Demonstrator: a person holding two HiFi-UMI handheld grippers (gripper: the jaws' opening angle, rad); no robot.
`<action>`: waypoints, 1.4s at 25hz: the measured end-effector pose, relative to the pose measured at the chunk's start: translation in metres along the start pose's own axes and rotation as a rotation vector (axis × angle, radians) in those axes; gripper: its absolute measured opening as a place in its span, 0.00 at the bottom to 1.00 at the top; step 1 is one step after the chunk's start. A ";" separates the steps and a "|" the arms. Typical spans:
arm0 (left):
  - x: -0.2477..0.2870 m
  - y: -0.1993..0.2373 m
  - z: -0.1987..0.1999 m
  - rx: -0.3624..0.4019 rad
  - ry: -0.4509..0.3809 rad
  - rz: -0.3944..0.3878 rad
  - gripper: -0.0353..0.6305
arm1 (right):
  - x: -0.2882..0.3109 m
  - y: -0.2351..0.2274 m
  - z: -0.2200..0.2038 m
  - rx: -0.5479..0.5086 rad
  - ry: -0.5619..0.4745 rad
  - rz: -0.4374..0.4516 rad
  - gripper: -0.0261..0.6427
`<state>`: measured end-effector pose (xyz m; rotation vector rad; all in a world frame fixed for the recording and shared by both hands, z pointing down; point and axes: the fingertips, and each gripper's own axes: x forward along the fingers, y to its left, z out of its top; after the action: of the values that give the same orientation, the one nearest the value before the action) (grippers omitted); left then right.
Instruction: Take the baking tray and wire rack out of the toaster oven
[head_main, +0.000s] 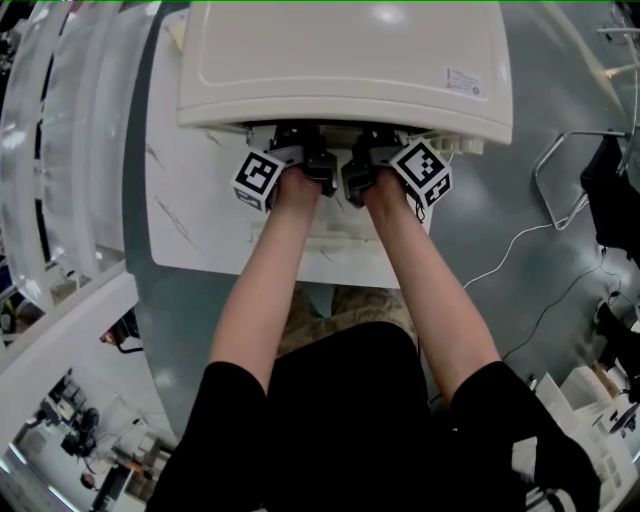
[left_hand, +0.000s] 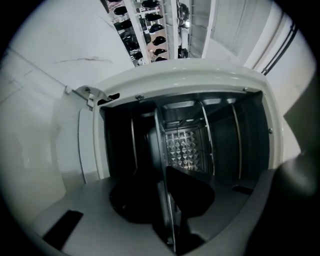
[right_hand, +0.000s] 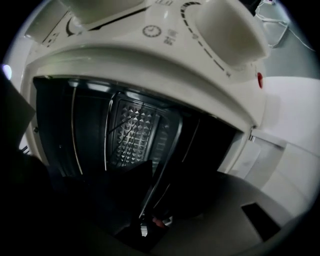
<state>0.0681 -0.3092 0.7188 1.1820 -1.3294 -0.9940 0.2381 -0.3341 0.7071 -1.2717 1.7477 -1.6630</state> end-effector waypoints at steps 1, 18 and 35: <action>-0.004 0.001 -0.001 -0.011 -0.004 0.005 0.20 | -0.003 0.000 -0.002 0.004 0.004 0.000 0.23; -0.085 0.016 -0.015 -0.094 0.036 0.052 0.17 | -0.078 -0.018 -0.041 0.042 0.021 -0.041 0.21; -0.182 0.020 -0.020 -0.141 0.142 0.054 0.17 | -0.170 -0.017 -0.095 0.075 -0.005 -0.068 0.21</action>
<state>0.0787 -0.1259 0.7092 1.0839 -1.1551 -0.9314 0.2519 -0.1396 0.6942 -1.3137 1.6395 -1.7452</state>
